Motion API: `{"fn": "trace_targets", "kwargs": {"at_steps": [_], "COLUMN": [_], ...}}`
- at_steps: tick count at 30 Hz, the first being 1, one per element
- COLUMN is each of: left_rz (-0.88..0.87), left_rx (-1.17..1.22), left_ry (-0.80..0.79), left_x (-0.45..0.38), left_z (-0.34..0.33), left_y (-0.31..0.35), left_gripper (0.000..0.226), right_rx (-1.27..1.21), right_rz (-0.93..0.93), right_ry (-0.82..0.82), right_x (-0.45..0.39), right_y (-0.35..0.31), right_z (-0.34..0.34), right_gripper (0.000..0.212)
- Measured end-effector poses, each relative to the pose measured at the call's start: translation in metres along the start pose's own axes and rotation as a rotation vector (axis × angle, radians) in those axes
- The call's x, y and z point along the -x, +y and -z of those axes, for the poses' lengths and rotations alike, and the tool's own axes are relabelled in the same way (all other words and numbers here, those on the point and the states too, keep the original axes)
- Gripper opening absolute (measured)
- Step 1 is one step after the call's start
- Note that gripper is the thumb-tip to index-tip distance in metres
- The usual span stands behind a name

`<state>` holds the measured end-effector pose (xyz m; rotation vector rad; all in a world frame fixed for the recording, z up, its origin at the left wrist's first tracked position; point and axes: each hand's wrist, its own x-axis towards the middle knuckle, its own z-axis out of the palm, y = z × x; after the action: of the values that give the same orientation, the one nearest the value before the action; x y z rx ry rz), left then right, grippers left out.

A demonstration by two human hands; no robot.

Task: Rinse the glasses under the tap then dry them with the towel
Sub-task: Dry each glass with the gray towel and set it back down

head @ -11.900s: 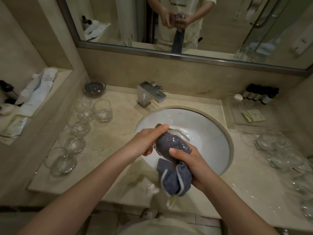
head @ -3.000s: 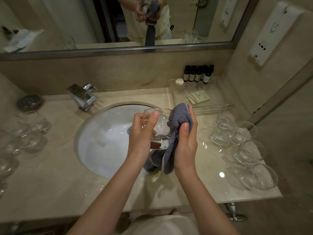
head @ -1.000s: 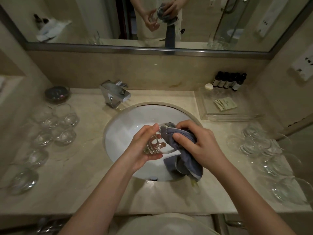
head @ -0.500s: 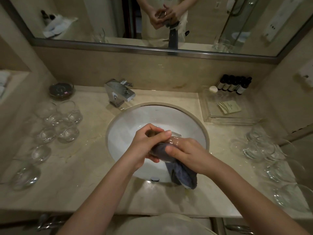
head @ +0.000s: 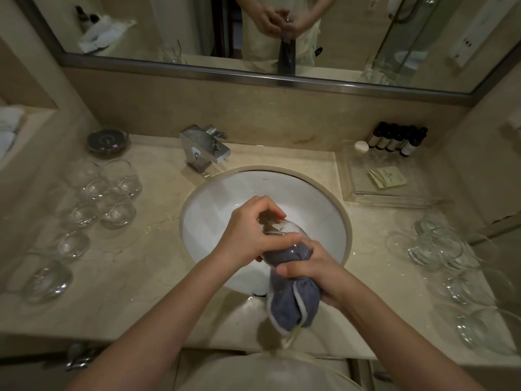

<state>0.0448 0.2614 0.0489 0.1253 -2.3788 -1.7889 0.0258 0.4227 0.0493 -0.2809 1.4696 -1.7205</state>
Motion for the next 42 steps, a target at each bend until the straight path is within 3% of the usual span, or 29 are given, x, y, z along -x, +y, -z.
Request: {"fn": "trace_targets", "kwargs": {"at_steps": [2,3,5,8,10,13,15,19,22,24,27,29,33,36,39,42], "left_rz": [-0.158,-0.148,0.05,0.57,0.674,0.538,0.445,0.127,-0.017,0.143,0.574,0.637,0.373,0.001,-0.344,-0.389], "left_rx": [-0.108,-0.12,-0.084,0.038,-0.068,-0.264,-0.243,-0.264,-0.18,-0.013,0.064,0.01,0.001,-0.184,-0.36,-0.302], "left_ry": [-0.027,-0.042,-0.087,-0.24,-0.29,-0.228,-0.166,-0.061,-0.052,-0.079,-0.169,-0.115,0.167,0.314,0.296,0.233], "left_x": [-0.003,-0.005,-0.009,-0.017,-0.021,-0.023,-0.019,-0.006,0.004,0.007,0.01,0.014,0.029,0.042,0.055,0.061], "left_z": [0.002,0.004,0.01,0.025,0.032,0.034,0.033,0.044,0.059,0.069,0.084,0.089,0.084,0.088,0.094,0.101], "left_y": [-0.006,-0.007,0.001,0.017,0.019,0.007,0.001,-0.006,-0.01,-0.006,0.0,-0.001,-0.012,-0.026,-0.043,-0.055], "left_gripper": [0.044,0.045,0.053,0.07,0.066,0.061,0.06,0.051,0.038,0.038,0.053,0.051,0.036,0.036,0.033,0.034], "right_rx": [-0.186,-0.228,-0.237,-0.093,0.003,-0.018,-0.156,-0.473,-0.398,-0.207,0.08,0.225,0.263,0.153,-0.022,-0.044], "right_rz": [-0.01,-0.01,0.004,0.06,0.096,0.092,0.04,-0.137,-0.133,-0.075,0.026,0.022,0.031,0.011,-0.161,-0.298], "right_ry": [0.007,0.027,0.096,0.204,0.213,0.202,0.2,0.203,0.199,0.222,0.244,0.253,0.364,0.34,0.287,0.253], "right_x": [-0.001,-0.002,-0.005,-0.008,-0.008,-0.011,-0.015,-0.02,-0.024,-0.027,-0.033,-0.037,-0.045,-0.048,-0.051,-0.049], "right_y": [0.011,0.015,0.018,0.017,0.014,0.011,0.01,0.005,0.003,0.001,-0.001,-0.001,-0.002,-0.008,-0.008,-0.002], "right_z": [-0.003,-0.005,-0.01,-0.016,-0.02,-0.028,-0.034,-0.045,-0.054,-0.061,-0.074,-0.084,-0.095,-0.1,-0.097,-0.1], "right_gripper": [0.042,0.043,0.047,0.047,0.045,0.036,0.034,0.05,0.053,0.054,0.051,0.053,0.056,0.062,0.053,0.045]}}
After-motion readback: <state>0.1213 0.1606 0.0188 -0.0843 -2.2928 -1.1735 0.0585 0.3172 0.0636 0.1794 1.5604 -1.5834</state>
